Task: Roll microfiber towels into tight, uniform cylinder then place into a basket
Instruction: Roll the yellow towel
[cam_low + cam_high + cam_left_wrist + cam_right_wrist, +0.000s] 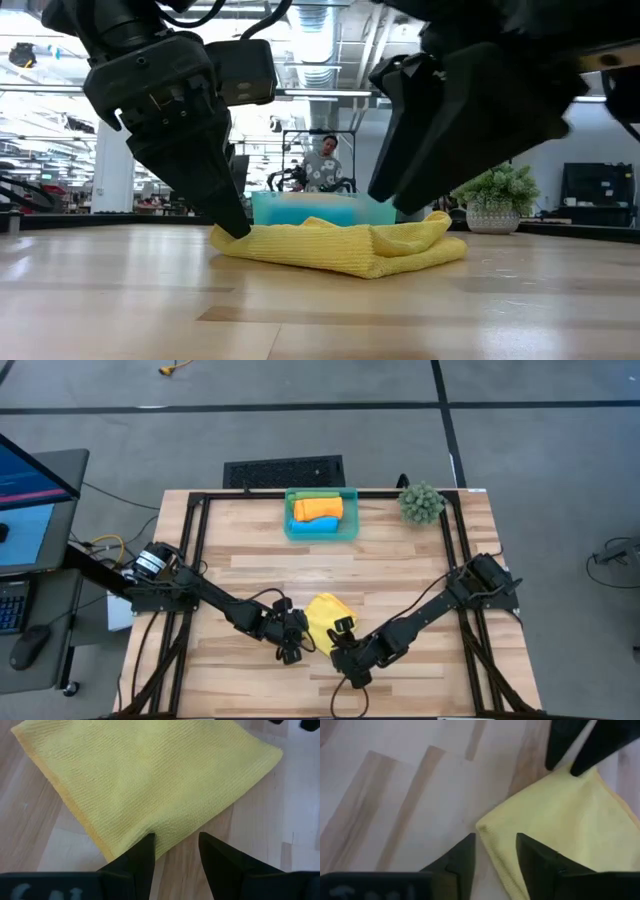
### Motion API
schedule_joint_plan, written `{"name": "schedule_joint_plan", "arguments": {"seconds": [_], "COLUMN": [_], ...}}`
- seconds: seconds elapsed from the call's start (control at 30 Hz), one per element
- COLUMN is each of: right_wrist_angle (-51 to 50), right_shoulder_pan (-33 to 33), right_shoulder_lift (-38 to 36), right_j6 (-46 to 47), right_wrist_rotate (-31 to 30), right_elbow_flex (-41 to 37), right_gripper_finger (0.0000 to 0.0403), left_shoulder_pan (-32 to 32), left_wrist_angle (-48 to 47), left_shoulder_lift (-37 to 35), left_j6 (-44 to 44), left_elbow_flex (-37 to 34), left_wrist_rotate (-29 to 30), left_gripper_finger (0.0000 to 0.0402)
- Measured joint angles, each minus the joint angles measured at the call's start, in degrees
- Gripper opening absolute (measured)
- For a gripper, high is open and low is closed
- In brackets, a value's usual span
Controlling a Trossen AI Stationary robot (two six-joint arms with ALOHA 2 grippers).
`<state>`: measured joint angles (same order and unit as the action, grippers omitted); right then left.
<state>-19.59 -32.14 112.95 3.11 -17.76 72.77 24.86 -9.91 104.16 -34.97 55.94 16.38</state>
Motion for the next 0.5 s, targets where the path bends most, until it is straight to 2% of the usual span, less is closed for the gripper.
{"name": "schedule_joint_plan", "arguments": {"seconds": [0.23,0.4,0.5], "right_wrist_angle": [1.57,3.18,6.19], "right_shoulder_pan": [0.44,0.68,0.81], "right_shoulder_lift": [1.79,3.88,5.25], "right_j6": [-2.52,-4.49,-1.29], "right_wrist_rotate": [-0.08,-1.51,-1.25], "right_elbow_flex": [0.06,-0.06,0.16], "right_gripper_finger": [0.0234,0.0241,0.0234], "left_shoulder_pan": [0.00,0.47,0.89], "left_wrist_angle": [0.23,0.35,0.26], "left_shoulder_lift": [0.00,0.00,0.00], "left_j6": [0.09,-1.67,-2.61], "left_elbow_flex": [0.00,0.00,0.04], "left_wrist_rotate": [0.81,0.81,0.81], "left_gripper_finger": [0.0144,0.0144,0.0144]}}
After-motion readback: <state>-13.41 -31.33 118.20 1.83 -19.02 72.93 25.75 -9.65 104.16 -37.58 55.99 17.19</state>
